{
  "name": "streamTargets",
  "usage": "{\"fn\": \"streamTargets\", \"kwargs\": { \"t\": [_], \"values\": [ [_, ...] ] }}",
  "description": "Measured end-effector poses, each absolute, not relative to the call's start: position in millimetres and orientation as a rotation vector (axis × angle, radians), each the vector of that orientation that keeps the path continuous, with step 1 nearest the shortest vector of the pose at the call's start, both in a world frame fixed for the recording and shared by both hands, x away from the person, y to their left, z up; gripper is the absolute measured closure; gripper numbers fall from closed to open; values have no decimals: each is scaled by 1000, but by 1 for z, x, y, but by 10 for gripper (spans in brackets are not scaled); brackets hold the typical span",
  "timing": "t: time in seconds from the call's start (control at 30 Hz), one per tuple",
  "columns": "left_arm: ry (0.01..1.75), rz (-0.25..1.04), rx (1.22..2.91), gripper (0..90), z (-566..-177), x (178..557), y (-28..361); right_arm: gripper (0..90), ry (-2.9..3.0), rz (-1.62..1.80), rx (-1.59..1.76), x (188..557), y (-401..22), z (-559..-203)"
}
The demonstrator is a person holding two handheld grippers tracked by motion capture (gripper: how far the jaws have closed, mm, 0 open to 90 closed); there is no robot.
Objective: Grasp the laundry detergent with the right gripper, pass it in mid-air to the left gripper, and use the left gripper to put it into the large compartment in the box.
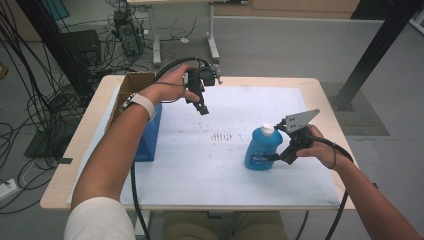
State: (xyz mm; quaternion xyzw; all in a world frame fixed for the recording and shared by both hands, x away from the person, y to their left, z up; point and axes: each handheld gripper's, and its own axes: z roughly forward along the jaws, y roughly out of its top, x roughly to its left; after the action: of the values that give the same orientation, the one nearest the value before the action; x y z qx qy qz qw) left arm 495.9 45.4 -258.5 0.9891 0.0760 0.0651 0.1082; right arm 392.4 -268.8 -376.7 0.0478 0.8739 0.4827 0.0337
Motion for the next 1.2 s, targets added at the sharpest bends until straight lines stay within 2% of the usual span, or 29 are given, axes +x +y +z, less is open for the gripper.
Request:
{"fn": "streamTargets", "kwargs": {
  "t": [1.2],
  "values": [
    [227,193,2914,95,-260,496,46,137,2669,1517,142,392,-264,-385]
  ]
}}
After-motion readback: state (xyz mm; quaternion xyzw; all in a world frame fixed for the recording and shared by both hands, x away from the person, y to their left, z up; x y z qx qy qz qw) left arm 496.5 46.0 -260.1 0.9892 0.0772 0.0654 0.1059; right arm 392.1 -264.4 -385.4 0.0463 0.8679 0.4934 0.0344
